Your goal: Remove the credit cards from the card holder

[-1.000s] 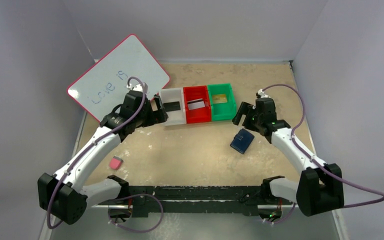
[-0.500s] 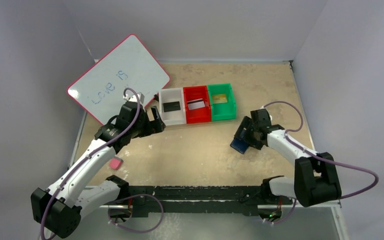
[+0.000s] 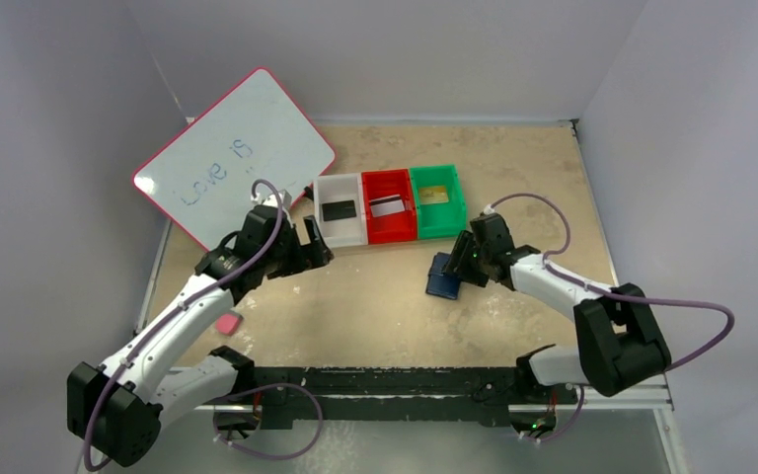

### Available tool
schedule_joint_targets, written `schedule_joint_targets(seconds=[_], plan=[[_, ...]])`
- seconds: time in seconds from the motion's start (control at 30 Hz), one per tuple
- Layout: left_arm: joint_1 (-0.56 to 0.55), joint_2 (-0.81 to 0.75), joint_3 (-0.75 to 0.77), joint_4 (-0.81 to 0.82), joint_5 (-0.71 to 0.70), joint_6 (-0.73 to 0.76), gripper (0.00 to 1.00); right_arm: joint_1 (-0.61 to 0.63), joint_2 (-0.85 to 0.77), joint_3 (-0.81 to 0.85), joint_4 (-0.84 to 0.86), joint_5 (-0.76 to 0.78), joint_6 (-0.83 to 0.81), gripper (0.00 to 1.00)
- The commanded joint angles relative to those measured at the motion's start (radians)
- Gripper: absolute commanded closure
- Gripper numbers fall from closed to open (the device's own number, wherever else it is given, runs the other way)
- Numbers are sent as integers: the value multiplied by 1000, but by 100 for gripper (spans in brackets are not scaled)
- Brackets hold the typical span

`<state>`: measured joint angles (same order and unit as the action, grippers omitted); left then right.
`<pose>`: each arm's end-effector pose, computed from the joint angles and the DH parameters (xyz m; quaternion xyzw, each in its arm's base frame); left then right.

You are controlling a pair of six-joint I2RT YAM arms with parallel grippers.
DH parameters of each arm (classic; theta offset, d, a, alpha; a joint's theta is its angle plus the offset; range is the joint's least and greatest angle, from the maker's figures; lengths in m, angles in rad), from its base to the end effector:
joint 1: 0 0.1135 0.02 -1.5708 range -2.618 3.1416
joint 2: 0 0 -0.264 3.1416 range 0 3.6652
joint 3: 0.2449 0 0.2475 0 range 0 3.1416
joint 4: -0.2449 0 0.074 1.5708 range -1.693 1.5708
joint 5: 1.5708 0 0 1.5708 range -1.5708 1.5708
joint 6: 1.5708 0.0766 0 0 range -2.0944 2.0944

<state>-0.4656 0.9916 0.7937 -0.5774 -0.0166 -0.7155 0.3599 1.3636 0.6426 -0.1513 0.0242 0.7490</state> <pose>0.2063 -0.1023 0.2407 -0.1181 0.9143 -0.2093 0.3260 0.2651 0.0978 0.1431 0.1857 0.9210 0.1705 0.2969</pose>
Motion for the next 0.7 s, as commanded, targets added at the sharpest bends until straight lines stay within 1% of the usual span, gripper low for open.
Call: schedule_joint_targets(seconds=[0.0,0.07,0.1,0.13,0.2,0.27,0.33,0.37,0.43,0.53,0.6,0.67], plan=[[-15,9,-50,148,101,-66,6,45,-81,-101,142,-224,19,43],[-33,21,-79,207,124,-99,6,56,-113,-162,260,-382,36,41],[-47,31,-89,225,124,-114,6,67,-119,-183,303,-424,37,39],[-61,39,-97,239,116,-124,6,82,-122,-185,309,-432,33,37],[-92,55,-105,259,98,-141,6,112,-120,-163,254,-413,5,34],[-120,68,-114,279,79,-154,6,122,-124,-124,146,-318,-13,32],[-148,78,-120,303,60,-169,6,122,-142,-87,30,-156,10,25],[-160,85,-120,308,50,-174,7,122,-146,-66,-41,-80,55,23],[-181,96,-118,312,32,-183,7,120,-143,-36,-117,48,172,22],[-197,109,-113,319,17,-186,7,120,-130,-4,-127,135,243,23],[-201,118,-110,334,17,-189,7,120,-114,-1,-84,134,250,26],[-211,136,-94,347,21,-190,8,121,-88,14,-57,132,222,29]])
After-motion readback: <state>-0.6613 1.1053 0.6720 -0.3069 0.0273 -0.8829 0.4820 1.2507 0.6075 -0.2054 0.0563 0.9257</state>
